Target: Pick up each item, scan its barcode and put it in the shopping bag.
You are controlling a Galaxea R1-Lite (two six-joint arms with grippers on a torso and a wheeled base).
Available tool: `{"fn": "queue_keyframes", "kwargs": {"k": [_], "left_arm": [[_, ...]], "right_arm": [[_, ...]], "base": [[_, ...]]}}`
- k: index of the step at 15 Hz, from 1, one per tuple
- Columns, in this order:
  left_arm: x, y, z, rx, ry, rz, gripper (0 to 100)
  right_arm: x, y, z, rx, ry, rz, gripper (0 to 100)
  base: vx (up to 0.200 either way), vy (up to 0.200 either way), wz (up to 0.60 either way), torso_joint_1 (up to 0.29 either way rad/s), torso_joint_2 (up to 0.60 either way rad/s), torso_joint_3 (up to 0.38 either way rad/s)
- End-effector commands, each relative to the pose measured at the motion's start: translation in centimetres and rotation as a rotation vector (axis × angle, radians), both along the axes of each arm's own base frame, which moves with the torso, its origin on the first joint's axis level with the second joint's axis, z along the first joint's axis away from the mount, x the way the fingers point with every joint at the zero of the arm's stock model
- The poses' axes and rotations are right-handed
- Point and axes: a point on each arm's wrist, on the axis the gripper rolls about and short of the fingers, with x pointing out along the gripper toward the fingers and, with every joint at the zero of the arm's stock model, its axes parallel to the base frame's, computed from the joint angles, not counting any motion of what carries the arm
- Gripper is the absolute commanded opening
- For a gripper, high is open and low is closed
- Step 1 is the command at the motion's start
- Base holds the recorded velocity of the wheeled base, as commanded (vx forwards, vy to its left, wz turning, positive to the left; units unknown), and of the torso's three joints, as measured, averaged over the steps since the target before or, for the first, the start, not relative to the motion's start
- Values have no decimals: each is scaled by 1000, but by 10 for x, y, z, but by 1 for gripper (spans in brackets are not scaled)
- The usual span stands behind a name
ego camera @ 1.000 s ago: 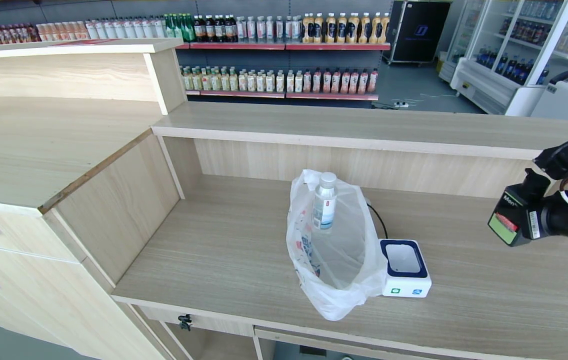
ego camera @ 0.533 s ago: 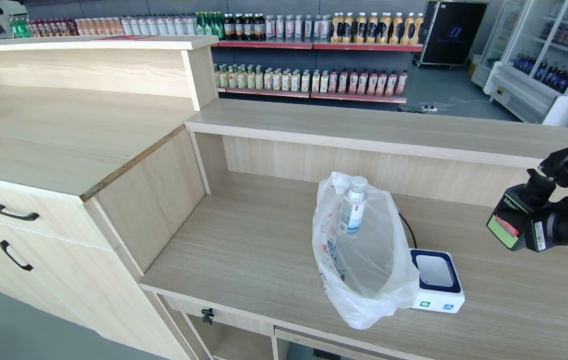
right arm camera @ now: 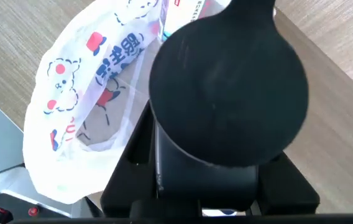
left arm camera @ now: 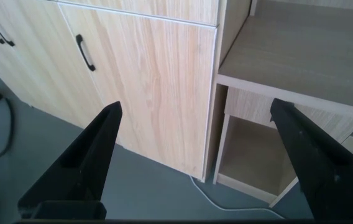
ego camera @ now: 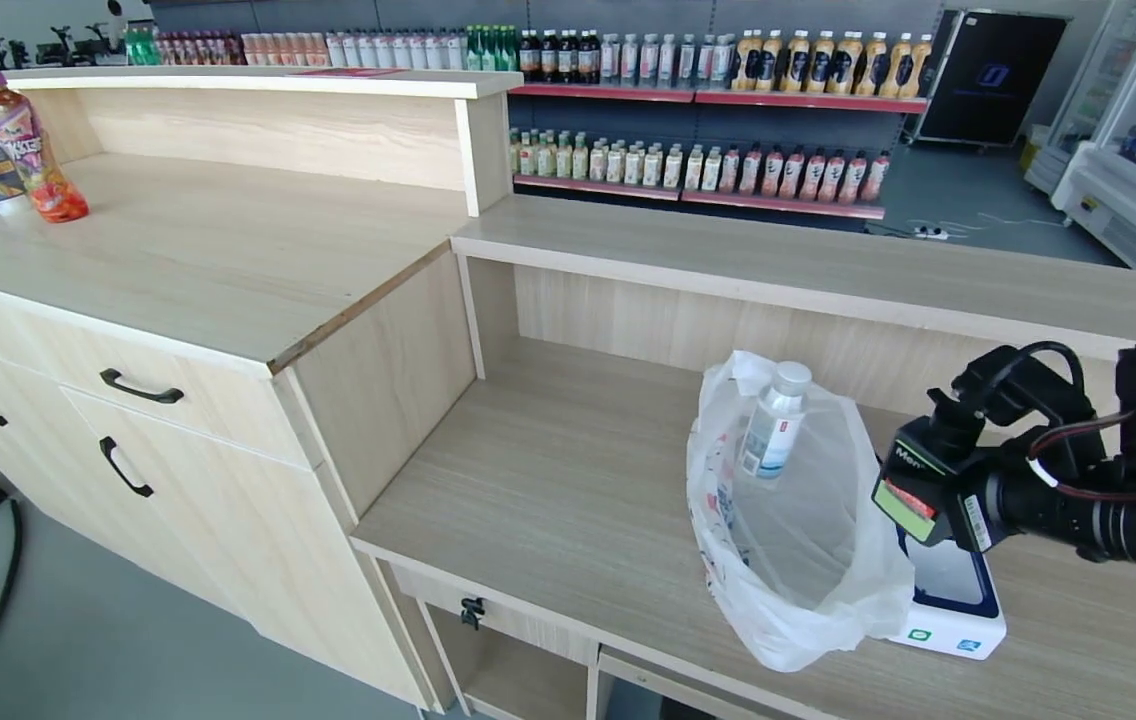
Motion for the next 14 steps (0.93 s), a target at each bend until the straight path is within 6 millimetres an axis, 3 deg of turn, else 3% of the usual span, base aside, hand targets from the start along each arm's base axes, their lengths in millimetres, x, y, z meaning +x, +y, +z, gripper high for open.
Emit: {"fn": "queue_keyframes", "kwargs": {"k": [1, 5, 14], "left_arm": [[0, 0, 0, 0, 0, 1, 100], [0, 0, 0, 0, 0, 1, 100], [0, 0, 0, 0, 0, 1, 100]], "right_arm": [[19, 3, -28, 27, 86, -9, 0], [47, 8, -52, 107, 34, 12, 0], [64, 20, -78, 181, 36, 42, 0]], "base": [[0, 0, 0, 0, 0, 0], [0, 0, 0, 0, 0, 0], [0, 0, 0, 0, 0, 0]]}}
